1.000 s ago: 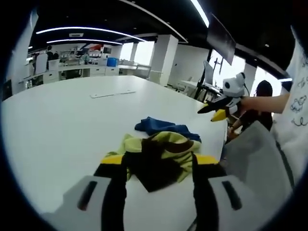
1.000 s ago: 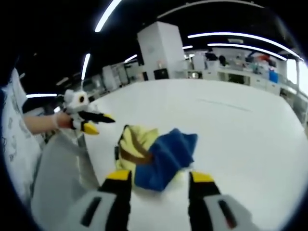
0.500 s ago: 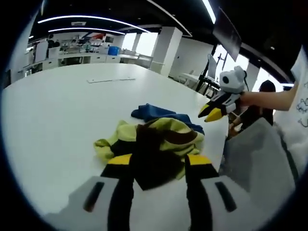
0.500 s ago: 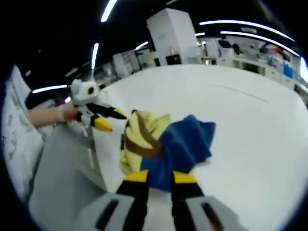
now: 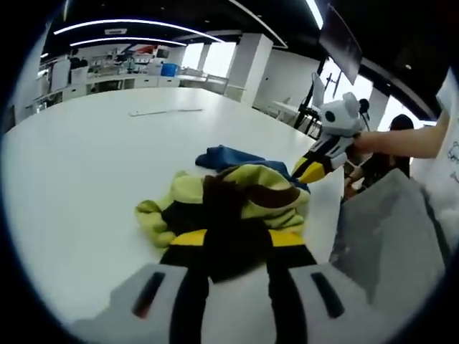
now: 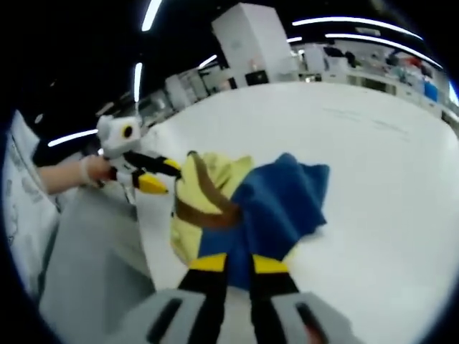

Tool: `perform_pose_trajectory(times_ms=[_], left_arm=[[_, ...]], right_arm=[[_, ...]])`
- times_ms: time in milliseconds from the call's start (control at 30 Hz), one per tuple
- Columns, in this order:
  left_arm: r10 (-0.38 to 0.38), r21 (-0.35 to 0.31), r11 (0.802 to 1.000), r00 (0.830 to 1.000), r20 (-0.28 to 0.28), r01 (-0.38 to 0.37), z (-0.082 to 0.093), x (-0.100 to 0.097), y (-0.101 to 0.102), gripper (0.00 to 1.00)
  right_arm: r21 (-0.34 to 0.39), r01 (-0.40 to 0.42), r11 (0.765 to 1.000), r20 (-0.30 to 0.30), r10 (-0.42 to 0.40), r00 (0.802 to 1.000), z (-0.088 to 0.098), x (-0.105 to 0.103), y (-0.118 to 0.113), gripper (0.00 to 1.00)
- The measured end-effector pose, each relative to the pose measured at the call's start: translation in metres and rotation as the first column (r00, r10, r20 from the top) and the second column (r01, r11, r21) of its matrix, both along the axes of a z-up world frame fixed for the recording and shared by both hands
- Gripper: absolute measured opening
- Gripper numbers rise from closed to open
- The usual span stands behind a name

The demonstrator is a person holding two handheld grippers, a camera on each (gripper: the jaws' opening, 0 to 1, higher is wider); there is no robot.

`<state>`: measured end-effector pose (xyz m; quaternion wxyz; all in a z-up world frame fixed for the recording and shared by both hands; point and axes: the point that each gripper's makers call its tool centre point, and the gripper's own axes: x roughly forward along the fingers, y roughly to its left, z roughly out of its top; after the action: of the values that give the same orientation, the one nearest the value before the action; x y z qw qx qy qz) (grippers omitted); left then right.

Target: Fold the garment on the visible template until the final outline fits inside the template.

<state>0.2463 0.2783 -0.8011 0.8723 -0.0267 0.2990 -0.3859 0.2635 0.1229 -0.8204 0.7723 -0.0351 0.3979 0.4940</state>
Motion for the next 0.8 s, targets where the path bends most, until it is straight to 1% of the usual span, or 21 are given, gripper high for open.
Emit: perform_pose_trajectory(times_ms=[100, 167, 267, 300, 367, 400, 467, 533, 567, 633, 667, 800], left_arm=[[-0.006, 0.003, 1.000, 1.000, -0.012, 0.006, -0.005, 0.001, 0.000, 0.26], [-0.010, 0.005, 1.000, 1.000, -0.009, 0.010, -0.005, 0.001, -0.002, 0.25], [-0.005, 0.025, 1.000, 1.000, -0.013, 0.006, -0.009, 0.003, -0.004, 0.21], [0.003, 0.031, 1.000, 1.000, -0.025, -0.002, -0.011, 0.003, -0.003, 0.18], [0.020, 0.027, 0.999, 0.998, -0.053, -0.019, -0.016, 0.007, 0.002, 0.13], [0.026, 0.016, 1.000, 0.997, -0.066, -0.025, -0.016, 0.005, 0.000, 0.11], [0.042, 0.019, 0.999, 0.997, -0.067, -0.041, -0.017, 0.005, 0.000, 0.08], [0.052, 0.020, 0.998, 0.996, -0.073, -0.051, -0.017, 0.006, 0.001, 0.02], [0.068, 0.014, 0.998, 0.993, -0.091, -0.067, -0.017, 0.005, 0.001, 0.00], [0.099, -0.013, 0.995, 0.989, -0.112, -0.101, -0.015, 0.007, 0.004, 0.00], [0.109, -0.030, 0.993, 0.984, -0.140, -0.114, -0.014, 0.006, 0.004, 0.00], [0.136, -0.048, 0.988, 0.980, -0.144, -0.144, -0.004, 0.010, 0.017, 0.00]], right_arm=[[-0.008, 0.006, 1.000, -0.027, -0.006, 1.000, -0.007, -0.001, 0.000, 0.07], [-0.012, 0.007, 1.000, -0.045, -0.007, 0.999, -0.009, -0.004, 0.000, 0.06], [-0.013, 0.011, 1.000, -0.050, -0.012, 0.999, -0.012, -0.005, -0.001, 0.02], [-0.015, 0.013, 1.000, -0.048, -0.013, 0.999, -0.011, -0.006, -0.001, 0.00], [-0.015, 0.016, 1.000, -0.050, -0.016, 0.999, -0.011, -0.006, -0.001, 0.00], [-0.016, 0.015, 1.000, -0.047, -0.015, 0.999, -0.010, -0.006, -0.001, 0.00], [-0.017, 0.017, 1.000, -0.043, -0.018, 0.999, -0.008, -0.007, -0.002, 0.00], [-0.013, 0.022, 1.000, -0.035, -0.023, 0.999, -0.005, -0.007, -0.004, 0.00], [-0.012, 0.024, 1.000, -0.029, -0.024, 0.999, -0.004, -0.007, -0.005, 0.00], [-0.007, 0.029, 1.000, -0.012, -0.029, 1.000, 0.004, -0.009, -0.006, 0.00], [0.002, 0.038, 0.999, -0.004, -0.038, 0.999, 0.010, -0.010, -0.007, 0.00], [0.021, 0.070, 0.997, 0.034, -0.071, 0.997, 0.020, -0.002, -0.018, 0.00]])
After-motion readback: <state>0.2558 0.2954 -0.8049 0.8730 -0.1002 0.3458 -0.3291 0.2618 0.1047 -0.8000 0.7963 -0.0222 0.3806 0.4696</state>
